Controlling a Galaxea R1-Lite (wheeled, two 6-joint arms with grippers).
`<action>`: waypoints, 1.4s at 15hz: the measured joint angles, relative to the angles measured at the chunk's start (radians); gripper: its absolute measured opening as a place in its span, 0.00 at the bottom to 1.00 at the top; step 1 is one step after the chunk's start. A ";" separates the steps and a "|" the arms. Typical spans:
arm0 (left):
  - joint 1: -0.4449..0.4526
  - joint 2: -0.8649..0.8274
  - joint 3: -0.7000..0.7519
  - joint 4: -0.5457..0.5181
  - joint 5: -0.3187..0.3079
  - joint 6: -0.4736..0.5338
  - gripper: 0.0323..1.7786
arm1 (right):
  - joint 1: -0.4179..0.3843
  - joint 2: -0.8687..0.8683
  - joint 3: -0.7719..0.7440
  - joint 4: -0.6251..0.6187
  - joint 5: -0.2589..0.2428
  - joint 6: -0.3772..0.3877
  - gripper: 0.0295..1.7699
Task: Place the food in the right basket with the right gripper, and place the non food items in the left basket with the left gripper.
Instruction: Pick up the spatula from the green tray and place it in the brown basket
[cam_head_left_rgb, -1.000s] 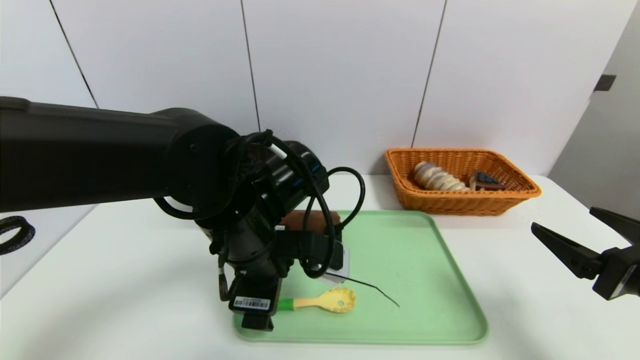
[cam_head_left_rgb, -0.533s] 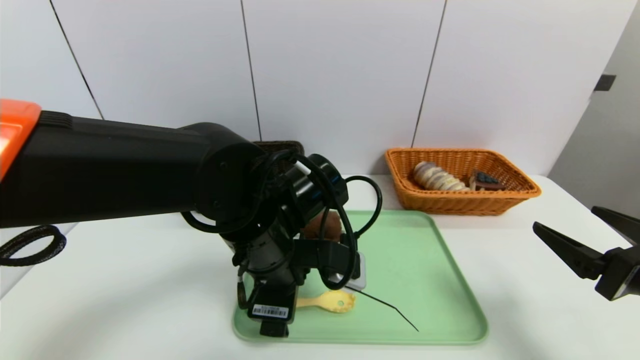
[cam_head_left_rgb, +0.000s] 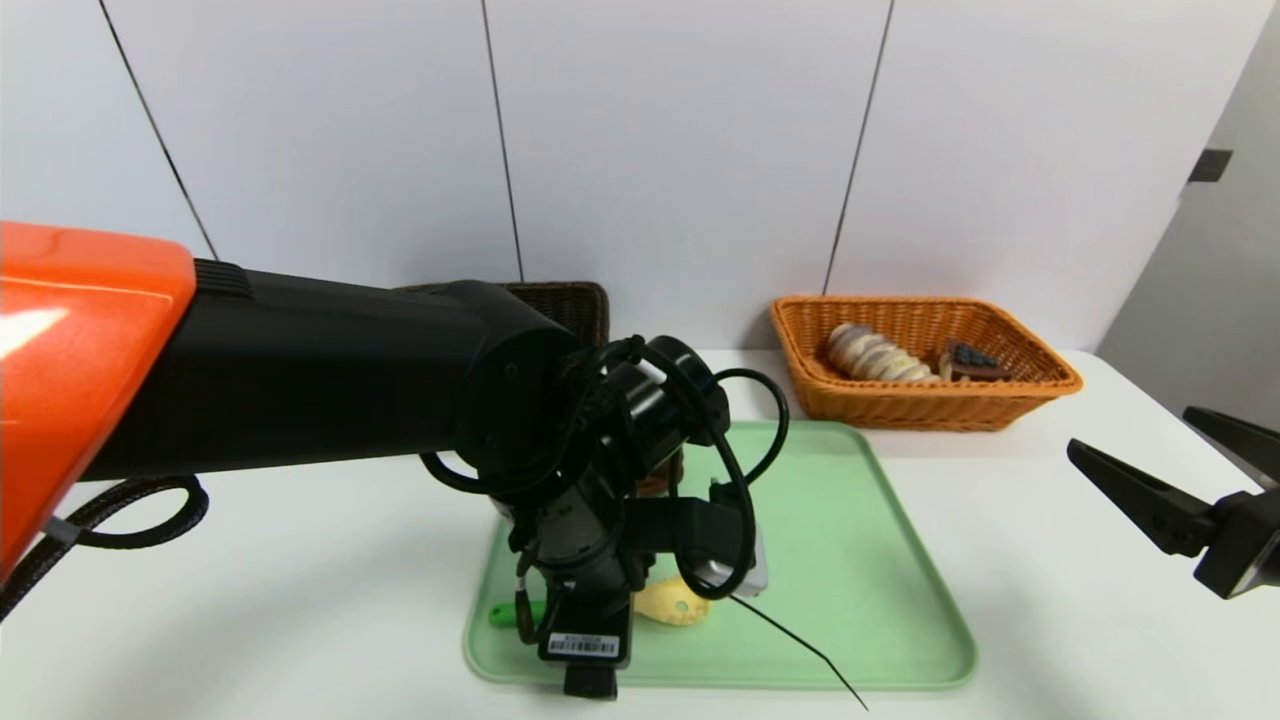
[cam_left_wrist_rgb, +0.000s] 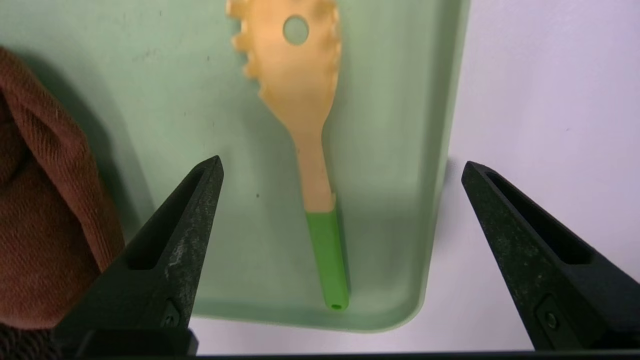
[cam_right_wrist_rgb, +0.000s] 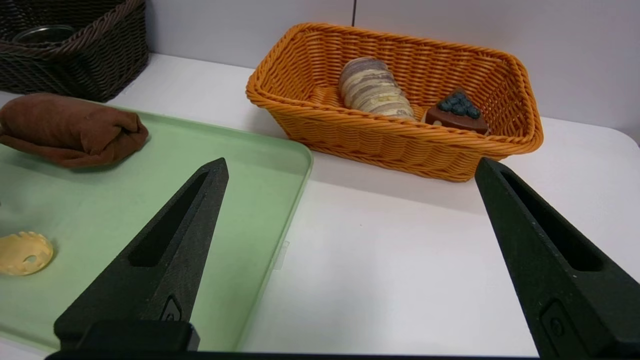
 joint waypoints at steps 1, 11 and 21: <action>0.003 0.006 -0.009 0.002 -0.013 0.002 0.95 | 0.000 -0.001 0.001 0.000 0.001 0.001 0.96; 0.030 0.045 -0.034 0.008 -0.039 0.010 0.95 | 0.000 -0.055 -0.001 0.005 0.027 0.008 0.96; 0.034 0.024 -0.079 0.087 -0.060 0.008 0.95 | 0.000 -0.054 0.022 0.006 0.058 0.012 0.96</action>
